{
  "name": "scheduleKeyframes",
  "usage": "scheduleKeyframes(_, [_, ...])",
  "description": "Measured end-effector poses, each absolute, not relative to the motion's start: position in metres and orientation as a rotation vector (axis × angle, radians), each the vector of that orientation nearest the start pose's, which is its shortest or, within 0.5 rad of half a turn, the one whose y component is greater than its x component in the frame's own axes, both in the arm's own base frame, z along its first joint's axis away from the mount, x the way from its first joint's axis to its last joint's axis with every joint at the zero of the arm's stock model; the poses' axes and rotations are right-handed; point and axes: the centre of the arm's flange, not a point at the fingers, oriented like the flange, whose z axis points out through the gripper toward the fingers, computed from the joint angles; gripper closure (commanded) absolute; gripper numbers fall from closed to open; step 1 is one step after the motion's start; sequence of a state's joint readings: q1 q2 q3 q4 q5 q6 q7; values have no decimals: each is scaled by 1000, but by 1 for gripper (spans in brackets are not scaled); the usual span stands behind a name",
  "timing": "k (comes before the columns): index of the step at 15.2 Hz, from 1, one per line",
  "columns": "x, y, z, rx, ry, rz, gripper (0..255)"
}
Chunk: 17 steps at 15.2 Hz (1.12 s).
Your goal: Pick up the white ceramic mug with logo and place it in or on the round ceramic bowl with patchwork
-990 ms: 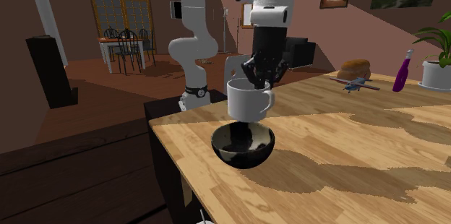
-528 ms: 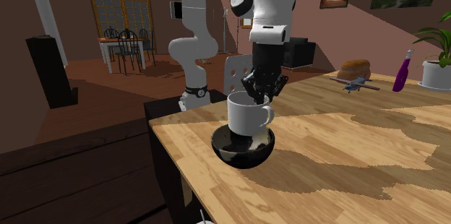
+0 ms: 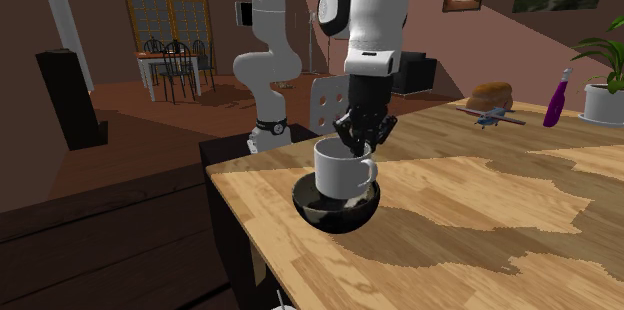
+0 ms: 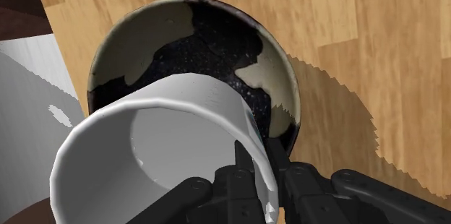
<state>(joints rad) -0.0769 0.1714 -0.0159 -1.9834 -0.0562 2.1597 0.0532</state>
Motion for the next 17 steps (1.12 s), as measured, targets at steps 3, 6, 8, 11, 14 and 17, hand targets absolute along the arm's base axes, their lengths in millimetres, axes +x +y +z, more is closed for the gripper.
scheduleKeyframes(3, [587,-57,381,-3186,183,-6,0])
scheduleKeyframes(6, [587,-57,381,-3186,183,-7,0])
scheduleKeyframes(8, [587,-57,381,-3186,183,-7,0])
scheduleKeyframes(11, [586,-57,397,-3186,183,-8,0])
scheduleKeyframes(14, [586,-55,425,-3186,183,-9,0])
scheduleKeyframes(17, [587,-54,430,-3186,183,-8,0])
